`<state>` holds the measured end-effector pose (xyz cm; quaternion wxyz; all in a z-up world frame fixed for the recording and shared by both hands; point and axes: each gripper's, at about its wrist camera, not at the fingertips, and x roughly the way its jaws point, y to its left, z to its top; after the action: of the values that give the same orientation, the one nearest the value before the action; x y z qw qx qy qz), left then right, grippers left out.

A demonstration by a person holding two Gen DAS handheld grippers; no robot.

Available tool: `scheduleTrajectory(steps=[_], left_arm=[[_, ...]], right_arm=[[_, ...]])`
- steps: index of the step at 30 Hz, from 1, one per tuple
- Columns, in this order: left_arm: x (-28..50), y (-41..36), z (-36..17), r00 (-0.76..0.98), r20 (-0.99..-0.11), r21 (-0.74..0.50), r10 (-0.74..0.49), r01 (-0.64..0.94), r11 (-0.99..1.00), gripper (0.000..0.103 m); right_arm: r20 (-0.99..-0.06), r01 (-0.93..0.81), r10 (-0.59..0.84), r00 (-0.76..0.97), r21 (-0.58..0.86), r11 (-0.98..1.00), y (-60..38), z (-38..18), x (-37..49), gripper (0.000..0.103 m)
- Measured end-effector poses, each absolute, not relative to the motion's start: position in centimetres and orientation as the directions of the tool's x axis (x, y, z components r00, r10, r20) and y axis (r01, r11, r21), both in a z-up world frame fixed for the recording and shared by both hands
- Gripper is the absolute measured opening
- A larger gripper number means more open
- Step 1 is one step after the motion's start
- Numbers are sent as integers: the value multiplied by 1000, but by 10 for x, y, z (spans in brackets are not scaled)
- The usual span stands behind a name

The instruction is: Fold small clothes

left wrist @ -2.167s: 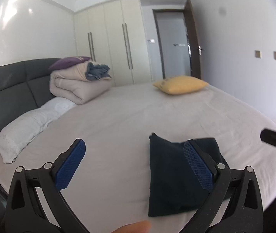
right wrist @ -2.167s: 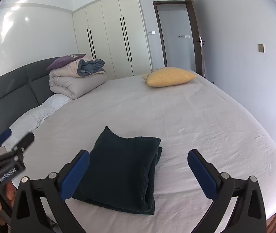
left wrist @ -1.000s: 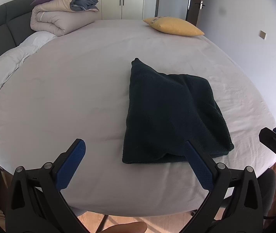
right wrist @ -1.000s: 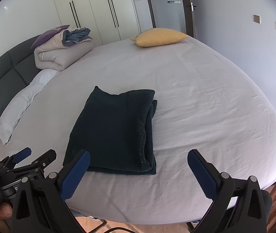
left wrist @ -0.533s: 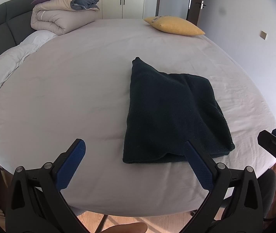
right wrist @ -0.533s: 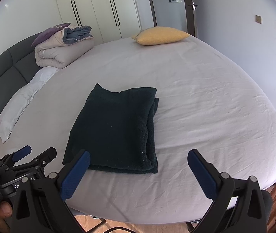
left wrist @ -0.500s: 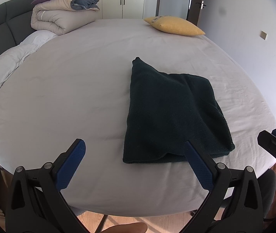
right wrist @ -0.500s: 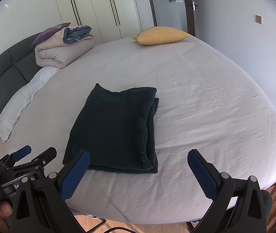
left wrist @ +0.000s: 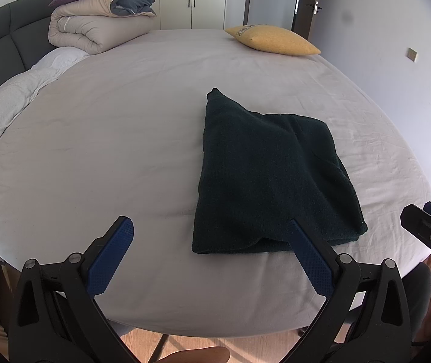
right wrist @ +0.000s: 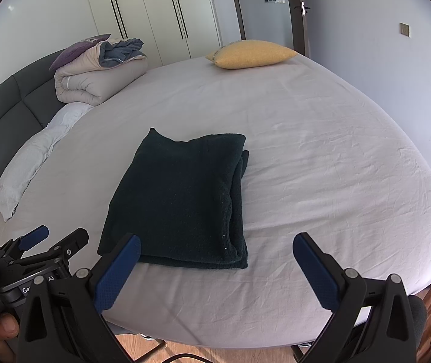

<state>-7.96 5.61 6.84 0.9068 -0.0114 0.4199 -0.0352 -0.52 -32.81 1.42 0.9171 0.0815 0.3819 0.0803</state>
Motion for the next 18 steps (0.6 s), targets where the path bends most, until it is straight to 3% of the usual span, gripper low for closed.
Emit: scheduleTrajectory(steps=[18], left_arm=[[-80, 56, 67, 644, -762, -52, -74, 53, 997, 103]], right_arm=[[-689, -87, 211, 693, 210, 974, -327, 13, -5, 103]])
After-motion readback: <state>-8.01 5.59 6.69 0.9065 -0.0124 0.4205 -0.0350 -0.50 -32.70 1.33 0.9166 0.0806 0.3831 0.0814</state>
